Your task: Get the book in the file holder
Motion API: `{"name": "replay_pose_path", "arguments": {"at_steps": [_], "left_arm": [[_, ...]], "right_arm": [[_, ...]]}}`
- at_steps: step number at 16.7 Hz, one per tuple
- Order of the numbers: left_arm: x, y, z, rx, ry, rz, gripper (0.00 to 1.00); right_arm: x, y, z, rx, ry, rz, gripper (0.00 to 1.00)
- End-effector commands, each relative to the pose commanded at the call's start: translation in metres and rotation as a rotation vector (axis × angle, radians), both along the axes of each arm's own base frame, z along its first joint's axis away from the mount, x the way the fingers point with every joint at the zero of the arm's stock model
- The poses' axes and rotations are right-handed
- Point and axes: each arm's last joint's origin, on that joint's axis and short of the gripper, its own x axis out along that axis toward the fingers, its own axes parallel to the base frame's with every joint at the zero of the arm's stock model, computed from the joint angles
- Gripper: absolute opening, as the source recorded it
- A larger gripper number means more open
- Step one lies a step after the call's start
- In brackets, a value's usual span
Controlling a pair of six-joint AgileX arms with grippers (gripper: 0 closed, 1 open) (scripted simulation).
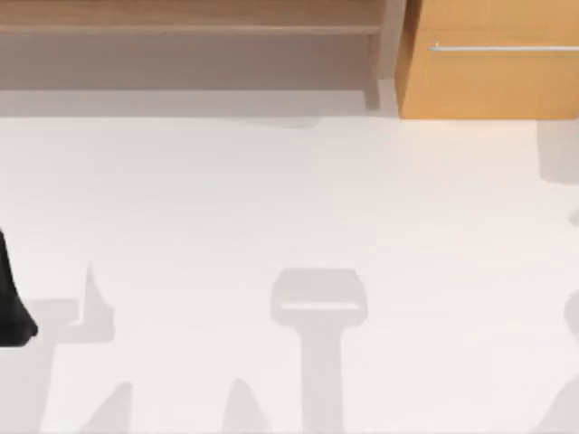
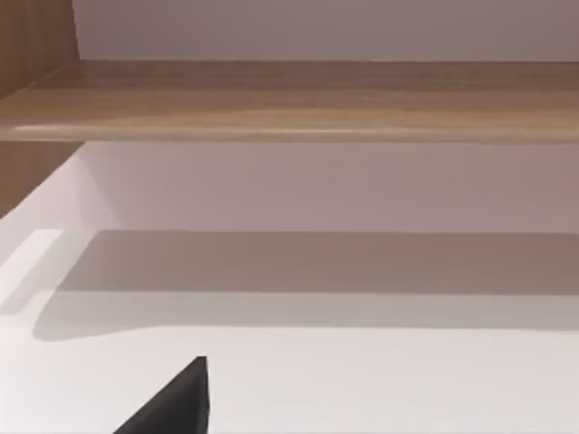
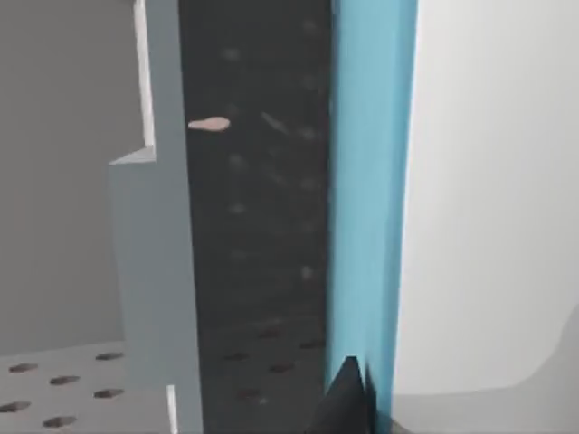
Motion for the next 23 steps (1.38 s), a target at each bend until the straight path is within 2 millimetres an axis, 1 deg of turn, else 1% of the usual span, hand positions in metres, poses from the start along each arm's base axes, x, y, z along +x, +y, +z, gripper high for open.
{"name": "replay_pose_path", "arguments": {"at_steps": [2, 9, 16, 20, 23], "left_arm": [[0.000, 0.000, 0.000, 0.000, 0.000, 0.000, 1.00], [0.000, 0.000, 0.000, 0.000, 0.000, 0.000, 1.00], [0.000, 0.000, 0.000, 0.000, 0.000, 0.000, 1.00], [0.000, 0.000, 0.000, 0.000, 0.000, 0.000, 1.00], [0.000, 0.000, 0.000, 0.000, 0.000, 0.000, 1.00]], "right_arm": [[0.004, 0.000, -0.002, 0.006, 0.004, 0.010, 0.00], [0.003, -0.002, -0.002, 0.007, 0.004, 0.003, 0.00], [0.031, -0.001, -0.005, 0.006, 0.002, 0.009, 0.00], [0.033, -0.001, -0.006, 0.006, 0.004, 0.010, 0.00], [0.033, -0.001, -0.006, 0.006, 0.004, 0.010, 0.23]]}}
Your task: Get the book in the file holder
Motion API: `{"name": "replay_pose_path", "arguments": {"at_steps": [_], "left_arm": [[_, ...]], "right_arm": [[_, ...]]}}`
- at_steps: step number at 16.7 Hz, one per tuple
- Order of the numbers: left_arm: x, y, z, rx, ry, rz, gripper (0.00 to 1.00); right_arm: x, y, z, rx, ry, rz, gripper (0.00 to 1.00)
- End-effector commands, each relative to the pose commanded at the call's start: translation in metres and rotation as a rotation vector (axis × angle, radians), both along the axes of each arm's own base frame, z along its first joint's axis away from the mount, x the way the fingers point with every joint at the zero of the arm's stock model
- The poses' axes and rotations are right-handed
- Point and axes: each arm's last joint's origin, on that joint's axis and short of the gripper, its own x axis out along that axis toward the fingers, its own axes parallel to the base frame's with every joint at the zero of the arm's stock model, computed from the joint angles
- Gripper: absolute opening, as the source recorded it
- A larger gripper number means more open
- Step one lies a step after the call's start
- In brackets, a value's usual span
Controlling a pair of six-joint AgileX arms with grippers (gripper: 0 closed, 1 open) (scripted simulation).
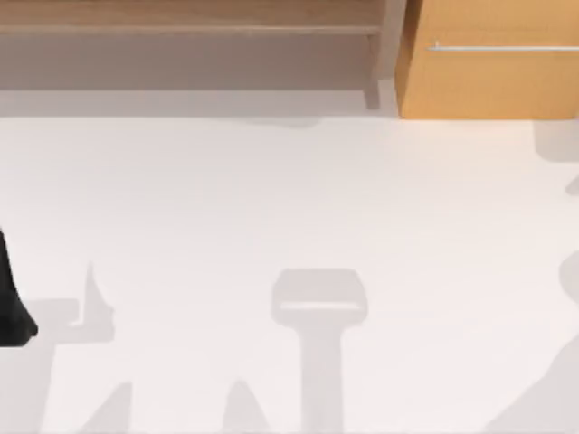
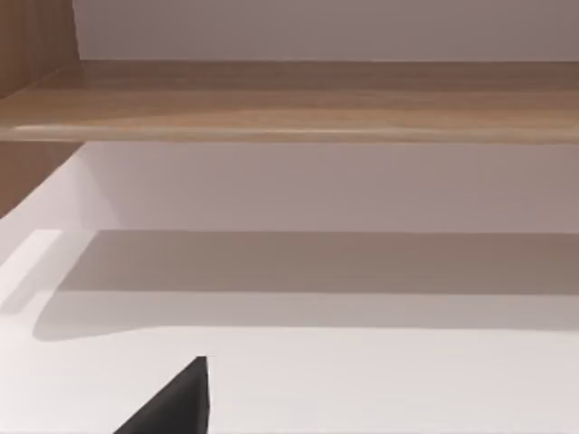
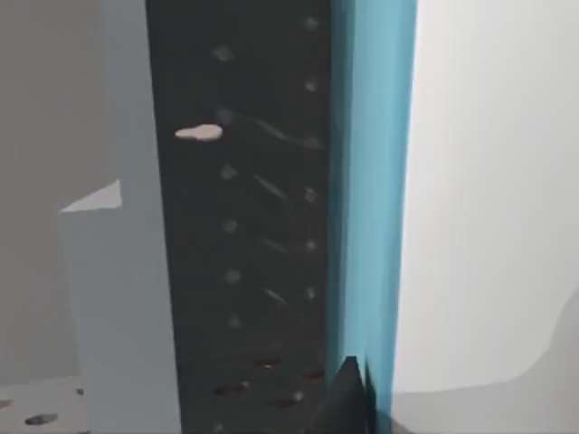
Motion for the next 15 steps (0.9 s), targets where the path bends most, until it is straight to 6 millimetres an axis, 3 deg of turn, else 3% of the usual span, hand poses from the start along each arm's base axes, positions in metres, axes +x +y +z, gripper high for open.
{"name": "replay_pose_path", "arguments": {"at_steps": [10, 15], "left_arm": [[0.0000, 0.0000, 0.0000, 0.000, 0.000, 0.000, 1.00], [0.0000, 0.0000, 0.0000, 0.000, 0.000, 0.000, 1.00]], "right_arm": [[0.0000, 0.0000, 0.0000, 0.000, 0.000, 0.000, 0.98], [0.0000, 0.0000, 0.0000, 0.000, 0.000, 0.000, 1.00]]}}
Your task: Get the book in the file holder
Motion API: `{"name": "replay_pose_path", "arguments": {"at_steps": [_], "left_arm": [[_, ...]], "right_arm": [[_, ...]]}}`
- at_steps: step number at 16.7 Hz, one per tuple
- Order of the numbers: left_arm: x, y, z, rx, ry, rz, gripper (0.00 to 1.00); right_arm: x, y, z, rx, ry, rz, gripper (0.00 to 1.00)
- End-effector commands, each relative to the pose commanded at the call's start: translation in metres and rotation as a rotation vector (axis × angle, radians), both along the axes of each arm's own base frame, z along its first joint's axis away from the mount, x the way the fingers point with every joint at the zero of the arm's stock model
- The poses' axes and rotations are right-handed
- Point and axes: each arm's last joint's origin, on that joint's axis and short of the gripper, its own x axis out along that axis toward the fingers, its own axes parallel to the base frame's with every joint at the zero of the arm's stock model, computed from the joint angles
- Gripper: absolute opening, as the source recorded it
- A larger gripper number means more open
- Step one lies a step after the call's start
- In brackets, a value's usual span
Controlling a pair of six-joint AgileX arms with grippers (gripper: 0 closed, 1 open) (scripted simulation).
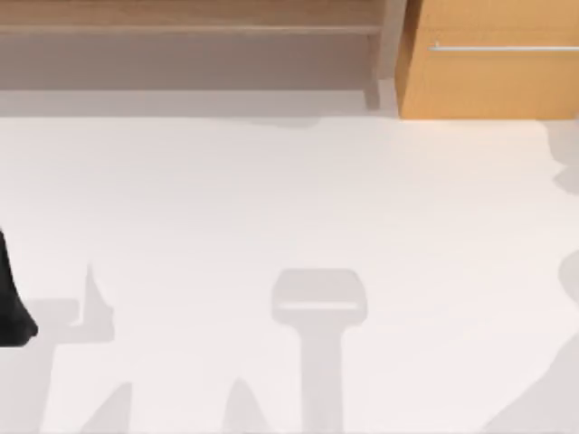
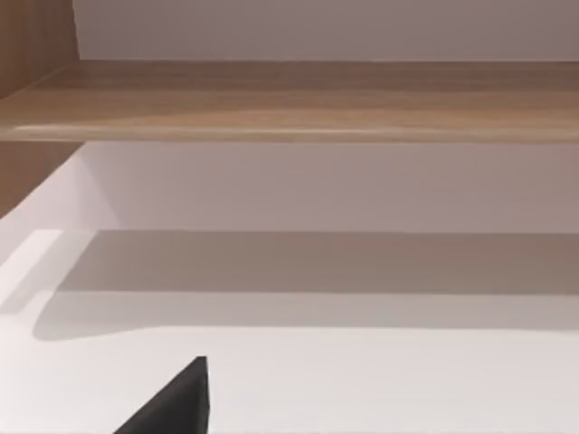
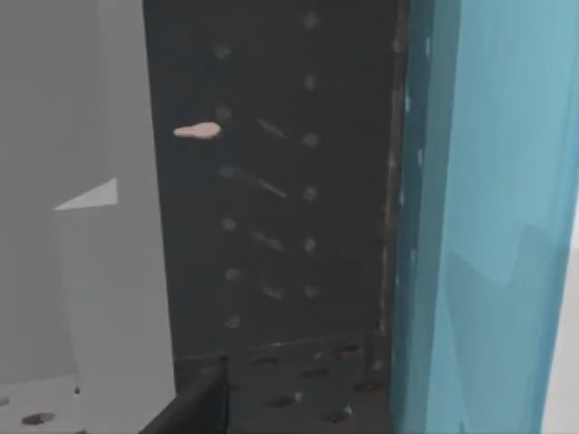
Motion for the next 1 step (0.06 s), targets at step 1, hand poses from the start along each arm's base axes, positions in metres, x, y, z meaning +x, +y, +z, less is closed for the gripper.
{"name": "replay_pose_path", "arguments": {"at_steps": [1], "left_arm": [[0.0000, 0.0000, 0.0000, 0.000, 0.000, 0.000, 1.00]], "right_arm": [[0.0000, 0.0000, 0.0000, 0.000, 0.000, 0.000, 1.00]]}}
